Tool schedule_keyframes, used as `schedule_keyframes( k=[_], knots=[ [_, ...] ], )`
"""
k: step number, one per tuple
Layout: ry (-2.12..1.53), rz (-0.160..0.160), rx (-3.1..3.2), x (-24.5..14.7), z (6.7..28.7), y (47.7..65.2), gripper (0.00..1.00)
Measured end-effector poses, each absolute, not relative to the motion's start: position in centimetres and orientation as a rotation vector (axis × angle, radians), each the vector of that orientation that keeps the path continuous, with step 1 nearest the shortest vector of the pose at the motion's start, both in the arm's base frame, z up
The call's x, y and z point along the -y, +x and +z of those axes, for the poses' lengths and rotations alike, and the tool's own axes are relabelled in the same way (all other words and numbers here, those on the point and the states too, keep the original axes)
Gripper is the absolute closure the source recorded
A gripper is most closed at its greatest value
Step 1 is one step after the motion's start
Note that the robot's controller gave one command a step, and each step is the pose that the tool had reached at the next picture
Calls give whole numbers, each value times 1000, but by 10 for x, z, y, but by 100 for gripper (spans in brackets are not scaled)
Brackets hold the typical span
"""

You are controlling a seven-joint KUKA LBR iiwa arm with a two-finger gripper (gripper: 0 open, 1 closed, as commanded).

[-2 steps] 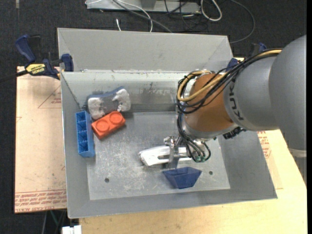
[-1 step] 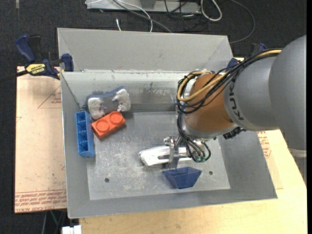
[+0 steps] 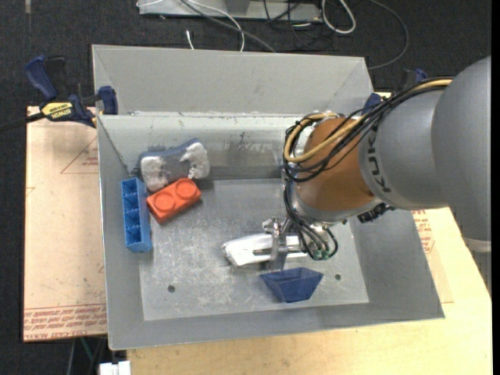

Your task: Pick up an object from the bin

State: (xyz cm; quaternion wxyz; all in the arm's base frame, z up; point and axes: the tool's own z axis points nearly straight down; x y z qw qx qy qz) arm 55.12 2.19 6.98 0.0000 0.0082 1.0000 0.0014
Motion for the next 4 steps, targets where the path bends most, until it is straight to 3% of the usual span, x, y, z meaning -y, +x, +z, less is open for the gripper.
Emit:
schedule_keyframes(
  k=[1,3,4],
  knots=[
    [26,5,-3145,-22,88,550,100],
    [24,6,-3151,-22,173,549,100],
    [24,6,-3149,-22,197,549,100]
  ],
)
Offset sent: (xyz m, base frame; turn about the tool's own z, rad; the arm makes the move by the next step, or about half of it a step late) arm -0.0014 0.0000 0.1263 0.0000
